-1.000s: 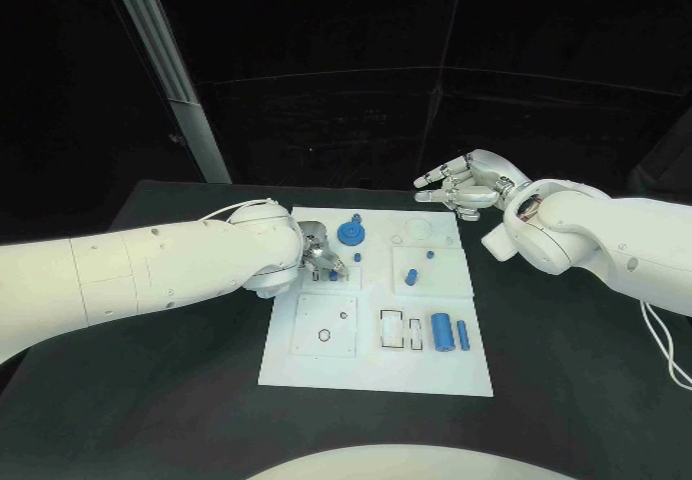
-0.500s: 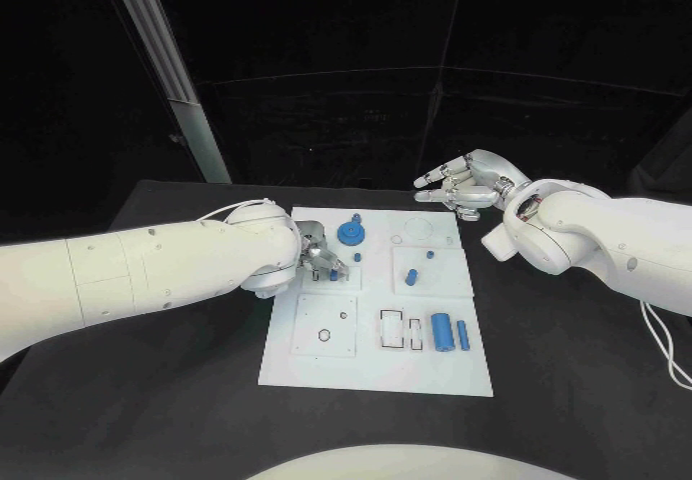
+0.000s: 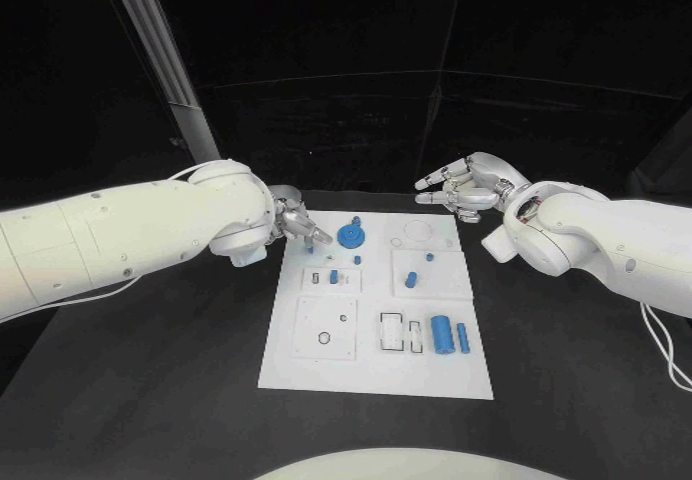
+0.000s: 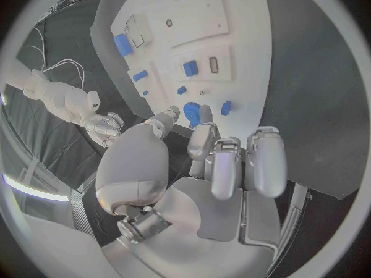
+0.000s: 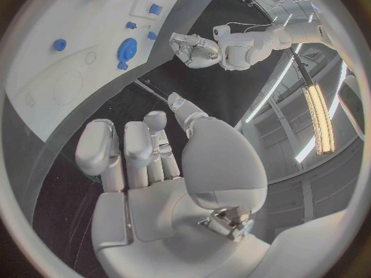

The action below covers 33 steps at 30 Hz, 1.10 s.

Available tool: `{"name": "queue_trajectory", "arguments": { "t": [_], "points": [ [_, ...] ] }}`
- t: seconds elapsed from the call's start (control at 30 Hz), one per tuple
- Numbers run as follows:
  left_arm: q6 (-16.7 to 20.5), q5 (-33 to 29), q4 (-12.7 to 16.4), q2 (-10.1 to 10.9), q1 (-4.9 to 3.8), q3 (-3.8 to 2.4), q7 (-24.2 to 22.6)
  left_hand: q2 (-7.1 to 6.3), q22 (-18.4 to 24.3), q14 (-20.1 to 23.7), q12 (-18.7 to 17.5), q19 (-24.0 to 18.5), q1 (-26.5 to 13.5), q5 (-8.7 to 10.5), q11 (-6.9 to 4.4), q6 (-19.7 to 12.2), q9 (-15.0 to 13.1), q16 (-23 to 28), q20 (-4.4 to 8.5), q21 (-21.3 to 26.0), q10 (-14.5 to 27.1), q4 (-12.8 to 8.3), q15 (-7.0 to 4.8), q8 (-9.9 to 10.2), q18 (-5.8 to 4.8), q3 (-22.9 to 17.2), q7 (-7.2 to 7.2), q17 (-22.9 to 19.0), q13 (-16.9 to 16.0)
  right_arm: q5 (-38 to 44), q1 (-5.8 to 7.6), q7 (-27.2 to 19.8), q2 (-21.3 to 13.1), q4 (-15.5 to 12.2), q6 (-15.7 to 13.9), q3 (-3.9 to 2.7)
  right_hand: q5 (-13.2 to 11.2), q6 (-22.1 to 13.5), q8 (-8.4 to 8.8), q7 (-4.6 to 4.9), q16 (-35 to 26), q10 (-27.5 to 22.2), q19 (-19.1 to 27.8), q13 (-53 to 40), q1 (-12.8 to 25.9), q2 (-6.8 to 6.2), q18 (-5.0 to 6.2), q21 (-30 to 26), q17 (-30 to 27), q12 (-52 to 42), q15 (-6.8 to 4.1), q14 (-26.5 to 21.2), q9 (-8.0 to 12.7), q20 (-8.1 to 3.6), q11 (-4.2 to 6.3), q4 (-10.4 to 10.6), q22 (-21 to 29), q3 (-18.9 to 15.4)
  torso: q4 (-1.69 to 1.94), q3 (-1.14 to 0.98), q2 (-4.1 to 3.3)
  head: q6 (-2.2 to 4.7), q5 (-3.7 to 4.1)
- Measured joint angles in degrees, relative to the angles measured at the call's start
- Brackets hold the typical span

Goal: Assemble the parts on the task board

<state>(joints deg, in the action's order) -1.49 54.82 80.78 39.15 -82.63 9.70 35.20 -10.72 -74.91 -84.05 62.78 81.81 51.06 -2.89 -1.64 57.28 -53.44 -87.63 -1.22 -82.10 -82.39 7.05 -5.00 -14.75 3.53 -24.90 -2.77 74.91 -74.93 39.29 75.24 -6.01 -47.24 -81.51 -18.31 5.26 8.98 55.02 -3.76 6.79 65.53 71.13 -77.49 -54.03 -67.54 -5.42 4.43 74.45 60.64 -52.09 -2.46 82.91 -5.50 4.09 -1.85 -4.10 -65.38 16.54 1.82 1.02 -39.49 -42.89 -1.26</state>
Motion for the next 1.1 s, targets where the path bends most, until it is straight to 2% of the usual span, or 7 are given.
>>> {"name": "queue_trajectory", "arguments": {
  "t": [0.1, 0.17, 0.4, 0.7, 0.93, 1.1],
  "points": [
    [-1.8, -1.2, -2.9, -0.6, -0.78, -0.15, -0.2, 0.34, 0.0, 0.1, 0.0, 0.0, 0.3, 0.0, 0.0, 0.0, 0.5, 0.0, 0.0, 0.0, 0.0, 0.0, 0.1, 0.1, 0.0, 0.0, 0.0, 0.0, 0.0, 0.0, 0.0, 0.0, 0.2, 0.2, 0.0, 0.0, 0.0, 0.0, 0.0, 0.0, 0.0, 0.0, 0.0, 0.0, 0.0, 0.0, 0.0, 0.0, 0.0, 0.0, 0.0, 0.0, 0.0, 0.0, 0.0, 0.0, 0.0, 0.0, 0.0, 0.0, -0.01, 0.12, -0.1],
    [-2.8, -1.8, -4.9, -1.3, -1.0, -0.18, -0.3, 0.77, 0.0, 0.1, 0.0, 0.0, 0.8, 0.0, 0.0, 0.0, 0.7, 0.0, -0.01, 0.0, 0.0, 0.2, 0.1, 0.1, 0.0, -0.2, 0.0, 0.0, 0.0, 0.0, 0.0, 0.0, 0.3, 0.3, 0.0, 0.01, 0.0, 0.0, 0.0, 0.0, 0.0, 0.0, 0.0, 0.0, 0.0, 0.0, 0.0, 0.0, 0.0, 0.0, 0.0, 0.0, 0.0, 0.0, 0.0, 0.0, 0.0, 0.0, -0.01, 0.01, -0.03, 0.18, -0.14],
    [-6.6, -2.9, -11.5, -5.2, -1.09, -0.07, -0.7, 1.59, 0.0, 0.1, 0.0, 0.2, 1.6, 0.0, 0.22, 0.0, 1.4, 0.0, -0.21, 0.0, -0.2, 0.3, 0.09, 0.3, 0.0, -0.3, 0.01, 0.0, 0.0, 0.0, 0.0, 0.0, 0.5, 0.4, 0.1, 0.01, 0.0, 0.0, 0.0, 0.0, 0.0, 0.0, 0.0, 0.0, 0.2, -0.23, 0.01, 0.0, 0.0, 0.0, 0.0, 0.0, -0.1, 0.0, 0.0, 0.0, 0.0, 0.0, -0.06, 0.02, -0.13, 0.3, -0.28],
    [-8.8, -2.3, -17.7, -9.1, 0.56, 0.39, -1.3, 1.62, 0.0, 0.1, 0.0, 0.0, 1.6, 0.0, 0.22, 0.1, 1.9, 0.0, -0.39, 0.0, -0.2, 0.5, 0.09, 0.5, 0.0, -0.5, -0.03, 0.0, 0.0, 0.0, -0.01, 0.0, 0.6, 0.4, 0.2, 0.01, 0.0, 0.0, 0.0, 0.0, 0.0, 0.0, 0.0, 0.0, 0.2, -0.23, 0.01, 0.0, 0.0, 0.0, 0.0, 0.0, 0.0, 0.0, 0.0, 0.0, 0.0, 0.0, -0.09, 0.05, -0.14, 0.05, -0.34],
    [-9.4, -0.6, -20.8, -11.2, 1.49, 0.45, -2.0, 1.62, 0.0, 0.1, 0.2, 0.0, 1.6, 0.0, 0.21, 0.6, 2.2, 0.0, -0.39, 0.0, -0.2, 0.6, 0.09, 0.5, 0.0, -0.3, -0.06, 0.0, 0.0, 0.0, -0.01, 0.0, 0.8, 0.4, 0.2, 0.01, 0.0, 0.0, 0.0, 0.0, 0.0, 0.0, 0.0, 0.0, 0.2, -0.23, 0.0, 0.0, 0.0, 0.0, 0.0, 0.0, 0.0, 0.0, 0.0, 0.0, 0.0, 0.0, -0.09, 0.03, -0.12, -0.12, -0.38],
    [-9.9, 0.4, -22.2, -11.9, 1.91, 0.47, -2.3, 1.62, 0.0, 0.1, 0.2, 0.0, 1.6, 0.0, 0.21, 0.7, 2.3, 0.0, -0.39, 0.0, -0.2, 0.8, 0.09, 0.5, 0.0, -0.2, -0.19, 0.0, 0.0, 0.0, -0.01, 0.0, 0.9, 0.4, 0.2, 0.01, 0.0, 0.0, 0.0, 0.0, 0.0, 0.0, 0.0, 0.0, 0.2, -0.22, 0.0, 0.0, 0.0, 0.0, 0.0, 0.0, 0.0, 0.0, 0.0, 0.0, 0.0, 0.0, -0.07, 0.03, -0.11, -0.25, -0.48]
  ]
}}
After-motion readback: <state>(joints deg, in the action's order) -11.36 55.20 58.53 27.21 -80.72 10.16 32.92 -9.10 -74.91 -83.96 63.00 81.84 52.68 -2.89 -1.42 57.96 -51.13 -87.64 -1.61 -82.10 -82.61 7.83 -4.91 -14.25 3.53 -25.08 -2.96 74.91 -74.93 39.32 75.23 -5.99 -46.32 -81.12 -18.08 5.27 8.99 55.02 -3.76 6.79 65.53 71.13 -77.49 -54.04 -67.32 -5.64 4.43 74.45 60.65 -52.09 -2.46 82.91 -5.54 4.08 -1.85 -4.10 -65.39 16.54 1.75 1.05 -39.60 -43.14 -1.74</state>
